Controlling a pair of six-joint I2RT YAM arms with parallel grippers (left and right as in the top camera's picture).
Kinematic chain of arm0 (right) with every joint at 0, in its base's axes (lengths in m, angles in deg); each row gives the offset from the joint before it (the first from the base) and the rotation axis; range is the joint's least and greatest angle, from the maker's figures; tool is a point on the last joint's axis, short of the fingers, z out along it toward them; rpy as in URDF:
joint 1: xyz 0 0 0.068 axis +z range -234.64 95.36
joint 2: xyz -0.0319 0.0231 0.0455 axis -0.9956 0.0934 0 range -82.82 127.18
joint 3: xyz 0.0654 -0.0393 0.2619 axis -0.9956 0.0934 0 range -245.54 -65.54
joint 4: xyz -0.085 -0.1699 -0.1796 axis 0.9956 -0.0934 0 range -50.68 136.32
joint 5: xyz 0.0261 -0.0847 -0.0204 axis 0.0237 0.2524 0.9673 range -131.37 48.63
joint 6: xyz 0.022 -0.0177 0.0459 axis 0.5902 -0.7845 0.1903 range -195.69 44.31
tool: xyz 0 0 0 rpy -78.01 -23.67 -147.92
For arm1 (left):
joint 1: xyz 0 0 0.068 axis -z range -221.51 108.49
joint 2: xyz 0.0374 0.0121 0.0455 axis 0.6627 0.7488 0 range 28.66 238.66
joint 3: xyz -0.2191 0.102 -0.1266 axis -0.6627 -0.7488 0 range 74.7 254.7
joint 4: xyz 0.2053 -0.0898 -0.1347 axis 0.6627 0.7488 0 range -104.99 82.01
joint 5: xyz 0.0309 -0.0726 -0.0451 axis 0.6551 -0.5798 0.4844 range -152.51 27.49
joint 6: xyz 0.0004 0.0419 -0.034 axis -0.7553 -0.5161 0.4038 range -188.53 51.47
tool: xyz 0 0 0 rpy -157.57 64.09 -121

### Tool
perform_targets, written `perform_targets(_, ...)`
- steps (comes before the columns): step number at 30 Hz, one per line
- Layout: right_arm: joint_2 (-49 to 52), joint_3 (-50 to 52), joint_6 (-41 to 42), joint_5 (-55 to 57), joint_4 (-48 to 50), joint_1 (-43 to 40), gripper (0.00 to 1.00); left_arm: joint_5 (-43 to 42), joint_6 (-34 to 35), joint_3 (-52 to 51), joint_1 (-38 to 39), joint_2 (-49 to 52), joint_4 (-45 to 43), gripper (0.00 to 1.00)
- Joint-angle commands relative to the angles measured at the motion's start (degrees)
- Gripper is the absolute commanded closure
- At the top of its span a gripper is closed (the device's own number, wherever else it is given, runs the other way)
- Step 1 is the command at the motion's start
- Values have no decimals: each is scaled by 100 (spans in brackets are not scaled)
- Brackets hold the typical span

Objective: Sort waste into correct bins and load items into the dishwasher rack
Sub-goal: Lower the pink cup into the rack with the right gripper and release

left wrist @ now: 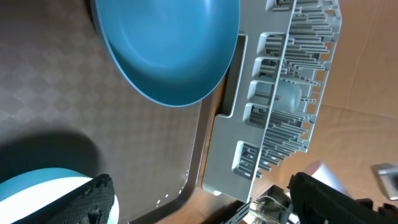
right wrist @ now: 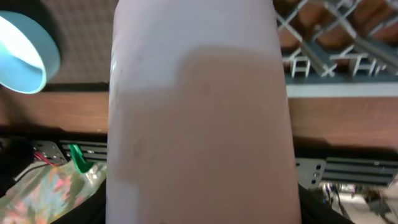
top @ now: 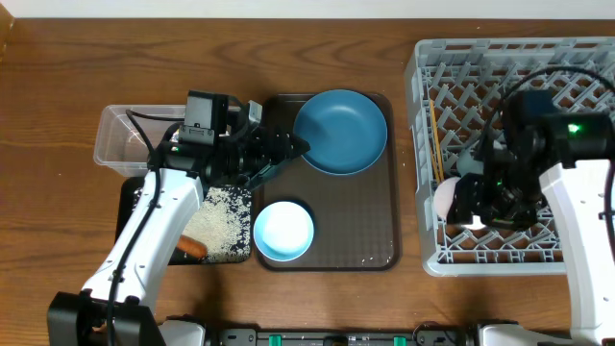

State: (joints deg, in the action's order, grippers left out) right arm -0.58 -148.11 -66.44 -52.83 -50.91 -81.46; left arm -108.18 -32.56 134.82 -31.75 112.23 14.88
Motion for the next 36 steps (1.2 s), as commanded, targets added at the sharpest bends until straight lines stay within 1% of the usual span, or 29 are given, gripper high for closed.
perform_targets(1, -59, 229, 258, 166, -13, -24, 81, 33, -37, -7, -22, -9, 9, 6)
perform_targets(6, -48, 352, 584, 621, -13, -122, 80, 33, -37, -7, -20, -9, 9, 5)
perform_targets(13, -48, 363, 621, 710, -11, -492, 87, 33, -37, -7, -22, -9, 9, 4)
perform_targets(17, -48, 398, 745, 973, 4, -494, 85, 33, -37, -7, -20, -9, 9, 4)
perform_targets(23, -46, 407, 743, 979, 127, -494, 85, 33, -37, -7, -20, -9, 9, 3)
perform_targets(30, -24, 651, 743, 852, 579, -492, 83, 33, -37, -7, -22, -9, 9, 4)
perform_targets(36, 131, 693, 741, 820, 643, -492, 83, 33, -37, -7, -22, -9, 9, 3)
